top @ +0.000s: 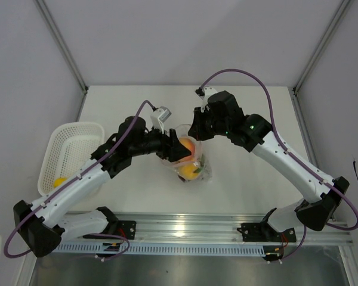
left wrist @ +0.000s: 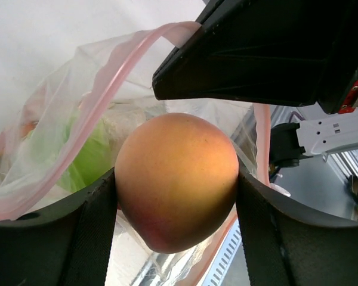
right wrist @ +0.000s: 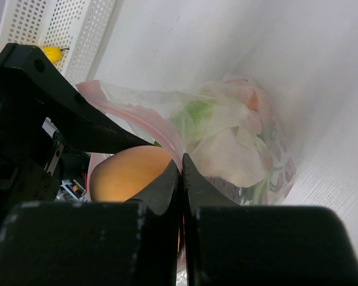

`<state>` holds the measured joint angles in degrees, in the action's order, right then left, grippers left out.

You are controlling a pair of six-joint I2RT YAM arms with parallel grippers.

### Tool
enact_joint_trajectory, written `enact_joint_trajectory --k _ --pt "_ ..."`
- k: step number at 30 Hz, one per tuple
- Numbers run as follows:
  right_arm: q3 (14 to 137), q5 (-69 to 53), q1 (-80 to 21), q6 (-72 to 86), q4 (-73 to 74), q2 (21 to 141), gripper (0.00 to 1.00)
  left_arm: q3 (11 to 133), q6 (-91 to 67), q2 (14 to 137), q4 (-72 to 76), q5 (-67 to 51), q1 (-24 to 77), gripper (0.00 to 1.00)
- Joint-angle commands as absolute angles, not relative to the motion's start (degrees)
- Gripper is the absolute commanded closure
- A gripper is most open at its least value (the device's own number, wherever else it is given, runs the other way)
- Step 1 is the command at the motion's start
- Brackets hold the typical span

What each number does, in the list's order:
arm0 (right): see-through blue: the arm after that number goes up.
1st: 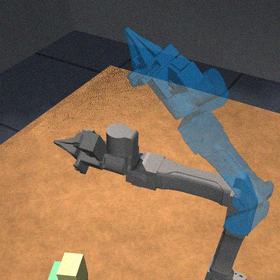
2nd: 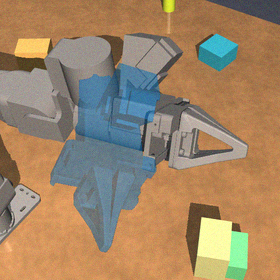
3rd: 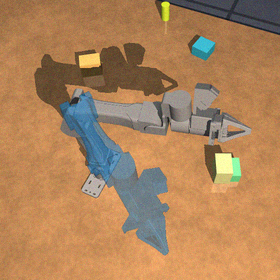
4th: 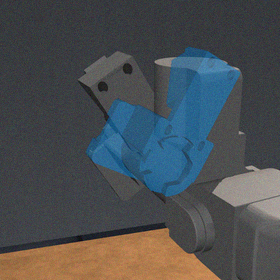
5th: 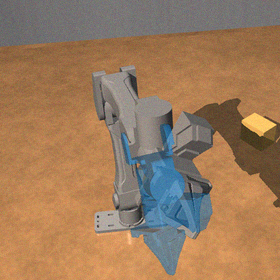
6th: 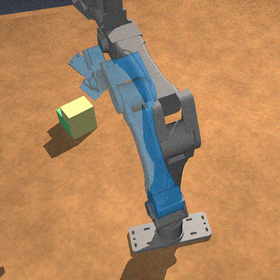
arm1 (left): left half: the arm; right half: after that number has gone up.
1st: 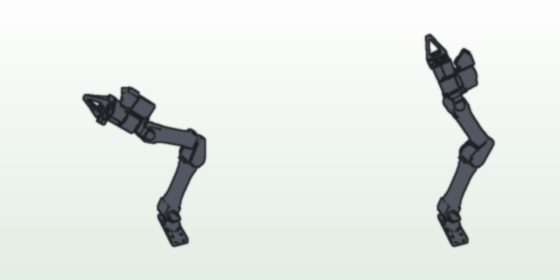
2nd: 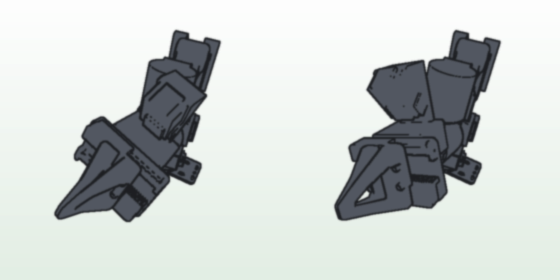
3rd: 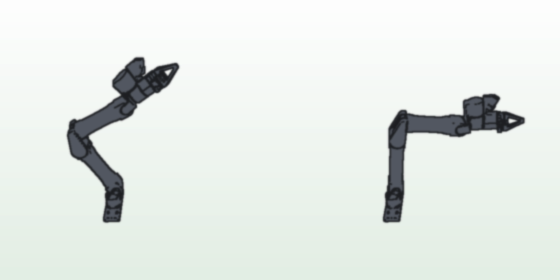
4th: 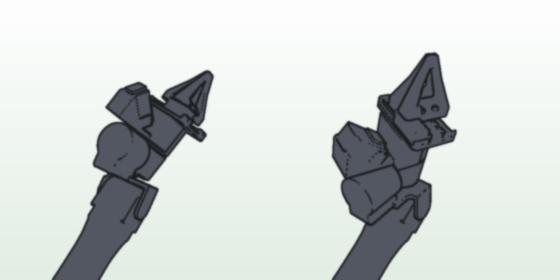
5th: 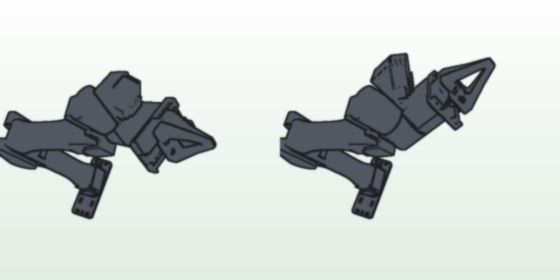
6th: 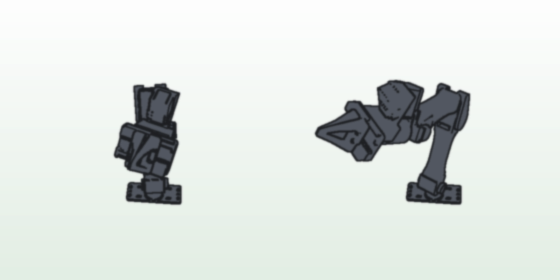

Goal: Place the food in the zip-top bag and seal the zipper
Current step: Place the fake fruit in the zipper food storage bag.

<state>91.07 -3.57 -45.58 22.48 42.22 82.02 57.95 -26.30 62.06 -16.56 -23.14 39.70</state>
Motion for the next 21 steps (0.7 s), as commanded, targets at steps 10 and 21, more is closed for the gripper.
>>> enact_joint_trajectory --k 10,21 --pt "93.6 -3.3 -45.6 22.9 40.8 81.0 1.00 61.4 -20.0 54.0 -20.8 -9.9 41.1 0.00" --pt "93.2 -3.0 -45.2 22.3 41.0 80.6 1.00 64.2 -24.4 44.6 -25.6 11.1 40.0 0.00"
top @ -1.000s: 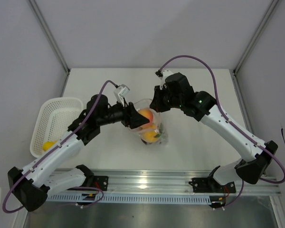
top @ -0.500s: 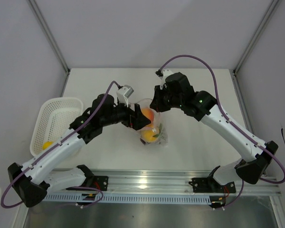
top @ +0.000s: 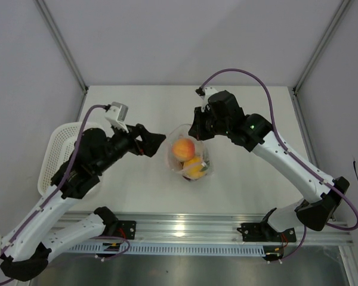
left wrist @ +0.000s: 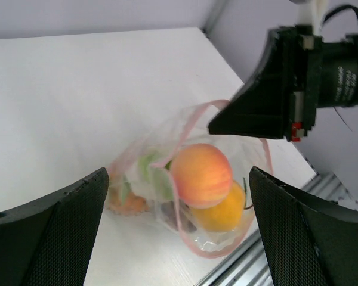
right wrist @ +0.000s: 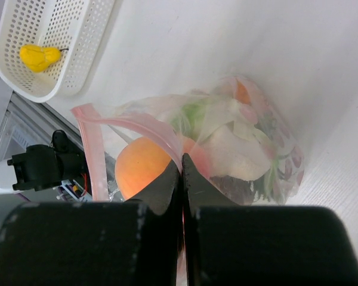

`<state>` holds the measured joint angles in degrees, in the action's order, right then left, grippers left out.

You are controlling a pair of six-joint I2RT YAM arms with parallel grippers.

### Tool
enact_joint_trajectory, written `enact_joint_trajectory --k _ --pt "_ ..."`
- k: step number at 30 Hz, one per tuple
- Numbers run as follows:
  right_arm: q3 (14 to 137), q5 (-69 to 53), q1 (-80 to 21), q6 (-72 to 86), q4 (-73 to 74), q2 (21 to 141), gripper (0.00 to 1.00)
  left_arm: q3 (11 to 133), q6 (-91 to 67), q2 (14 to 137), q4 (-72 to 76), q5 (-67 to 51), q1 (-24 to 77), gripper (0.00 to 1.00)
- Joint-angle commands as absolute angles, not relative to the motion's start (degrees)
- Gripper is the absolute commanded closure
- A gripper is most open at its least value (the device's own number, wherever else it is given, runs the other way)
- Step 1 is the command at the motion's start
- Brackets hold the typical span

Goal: Place the food in the zip-top bag and seal the zipper
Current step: Place the fake fruit in the zipper food storage bag, then pick up the fake fruit from the bin.

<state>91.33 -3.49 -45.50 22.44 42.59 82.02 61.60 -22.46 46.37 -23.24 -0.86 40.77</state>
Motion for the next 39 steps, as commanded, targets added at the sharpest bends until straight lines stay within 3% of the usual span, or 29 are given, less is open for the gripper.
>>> enact_joint_trajectory --k 1,5,14,19,23,28,39 --pt "93.1 -3.1 -45.2 22.2 40.9 80.6 1.00 65.6 -24.7 45.7 -30.0 13.7 39.2 0.00" --pt "92.4 -3.3 -45.0 22.1 40.7 80.3 1.00 68.1 -28.6 48.2 -40.2 16.3 31.2 0.01" --pt "91.6 -3.5 -44.4 21.4 41.0 79.7 1.00 61.3 -34.7 48.1 -48.4 19.4 7.5 0.00" --pt "91.4 -4.0 -44.1 20.9 40.9 79.8 1.00 60.7 -40.1 55.3 -55.1 24.7 -1.6 0.01" --pt "90.7 -4.1 -44.0 20.9 40.6 79.7 1.00 59.9 -43.9 61.9 -57.4 22.5 -8.9 0.00" --pt "90.6 -4.6 -43.8 20.4 40.5 79.7 1.00 62.0 -49.4 69.8 -62.9 30.2 -11.2 0.00" --pt "89.4 -5.9 -43.2 19.6 39.9 79.8 1.00 58.1 -54.6 69.7 -60.1 33.9 -21.0 0.01"
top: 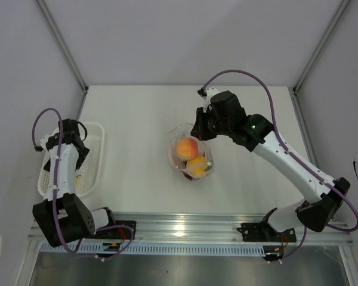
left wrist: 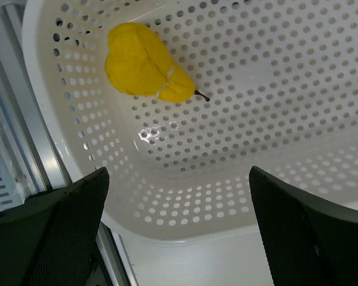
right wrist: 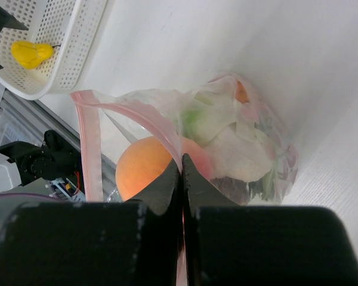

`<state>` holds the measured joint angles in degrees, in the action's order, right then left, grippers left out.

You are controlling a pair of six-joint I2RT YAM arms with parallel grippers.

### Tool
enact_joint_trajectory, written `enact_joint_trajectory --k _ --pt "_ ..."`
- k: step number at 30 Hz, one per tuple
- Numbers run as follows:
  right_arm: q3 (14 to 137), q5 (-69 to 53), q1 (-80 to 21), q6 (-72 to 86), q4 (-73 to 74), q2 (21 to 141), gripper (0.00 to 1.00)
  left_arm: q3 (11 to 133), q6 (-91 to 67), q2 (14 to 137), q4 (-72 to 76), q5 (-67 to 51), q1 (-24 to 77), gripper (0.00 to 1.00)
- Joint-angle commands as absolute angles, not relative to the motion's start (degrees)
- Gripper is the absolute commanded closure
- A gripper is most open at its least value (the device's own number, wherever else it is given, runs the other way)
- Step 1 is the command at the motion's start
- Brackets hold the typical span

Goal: Place the food in the zip-top bag and seal the zipper
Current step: Pick up the fake fruit from the bin.

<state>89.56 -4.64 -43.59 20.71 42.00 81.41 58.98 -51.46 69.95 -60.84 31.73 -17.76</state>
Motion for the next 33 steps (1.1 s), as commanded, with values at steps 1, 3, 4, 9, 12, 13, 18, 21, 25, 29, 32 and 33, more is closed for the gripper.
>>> enact_joint_trajectory --k 1,3,4,9,12,13,18,21,25,29,32,33 --pt "89.3 -6.0 -43.2 19.5 39.8 79.8 1.00 57.8 -54.4 70.1 -59.8 33.3 -22.1 0.01" --pt "89.2 -6.3 -42.9 19.4 39.6 79.9 1.00 57.7 -54.2 72.4 -59.4 32.6 -24.8 0.01" --pt "89.2 -6.5 -42.9 19.4 39.6 80.0 1.00 57.9 -54.6 73.2 -59.9 33.0 -25.2 0.00" --pt "88.9 -7.0 -42.6 19.3 39.3 80.0 1.00 58.6 -55.5 77.2 -59.6 31.7 -30.2 0.00" --pt "88.7 -7.3 -42.5 19.4 39.1 80.0 1.00 58.8 -55.0 78.4 -57.5 30.8 -31.6 0.00" --pt "88.7 -7.3 -42.5 19.3 38.9 80.0 1.00 58.9 -54.8 78.7 -57.2 30.5 -31.8 0.01" --pt "88.5 -7.4 -42.5 19.7 38.5 80.1 1.00 59.4 -54.6 80.5 -55.6 29.8 -34.3 0.01" --pt "88.2 -7.5 -42.4 19.7 38.3 80.1 1.00 57.2 -53.2 81.0 -51.7 28.7 -36.6 0.01" --pt "88.5 -8.1 -42.3 20.0 38.1 80.6 1.00 54.9 -48.5 81.3 -45.5 24.6 -39.2 0.01" --pt "88.7 -8.4 -42.3 20.1 37.8 80.7 1.00 54.2 -47.2 82.0 -43.6 26.1 -39.8 0.00" --pt "88.6 -8.9 -42.3 20.4 37.4 80.7 1.00 54.1 -46.3 83.8 -42.9 25.6 -40.2 0.01" --pt "88.6 -9.0 -42.3 20.5 37.4 80.8 1.00 54.1 -46.1 84.2 -42.9 25.7 -40.2 0.00"
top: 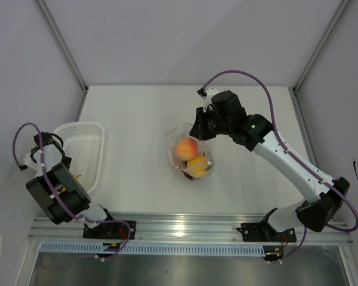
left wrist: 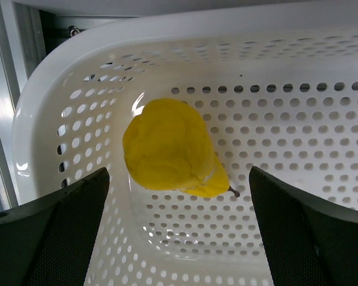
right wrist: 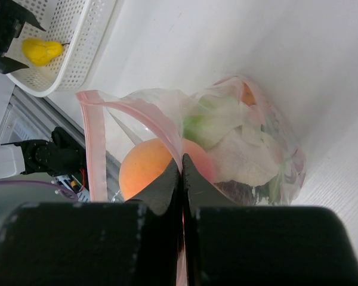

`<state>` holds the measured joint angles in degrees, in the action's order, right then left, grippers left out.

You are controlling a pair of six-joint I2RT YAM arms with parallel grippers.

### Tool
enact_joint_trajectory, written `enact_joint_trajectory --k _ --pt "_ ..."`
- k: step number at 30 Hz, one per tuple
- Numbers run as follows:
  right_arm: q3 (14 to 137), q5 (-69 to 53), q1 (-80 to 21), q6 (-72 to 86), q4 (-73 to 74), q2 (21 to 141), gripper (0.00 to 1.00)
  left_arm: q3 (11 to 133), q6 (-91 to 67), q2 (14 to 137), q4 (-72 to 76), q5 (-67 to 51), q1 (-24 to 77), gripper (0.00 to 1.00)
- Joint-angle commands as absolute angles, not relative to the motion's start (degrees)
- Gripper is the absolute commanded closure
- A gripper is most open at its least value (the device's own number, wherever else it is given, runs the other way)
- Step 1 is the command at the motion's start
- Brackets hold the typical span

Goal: Place the food in the zip-top bag and seal the zipper
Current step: Pick up the fake fruit from the bin.

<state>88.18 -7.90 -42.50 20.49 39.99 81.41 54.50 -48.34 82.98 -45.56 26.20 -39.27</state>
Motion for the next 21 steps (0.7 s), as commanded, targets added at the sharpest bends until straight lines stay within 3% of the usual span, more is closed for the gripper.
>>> enact_joint_trajectory --k 1,13,21 --pt "88.5 -9.0 -42.3 20.6 37.4 80.7 1.00 53.9 -46.1 84.7 -42.8 25.9 -40.1 0.00" --pt "88.2 -8.7 -42.3 20.9 37.4 79.4 1.00 51.9 -48.0 85.4 -41.4 27.9 -40.4 0.02" --pt "88.2 -7.8 -42.3 20.9 38.0 78.3 1.00 50.4 -48.8 83.6 -40.3 27.4 -40.3 0.12"
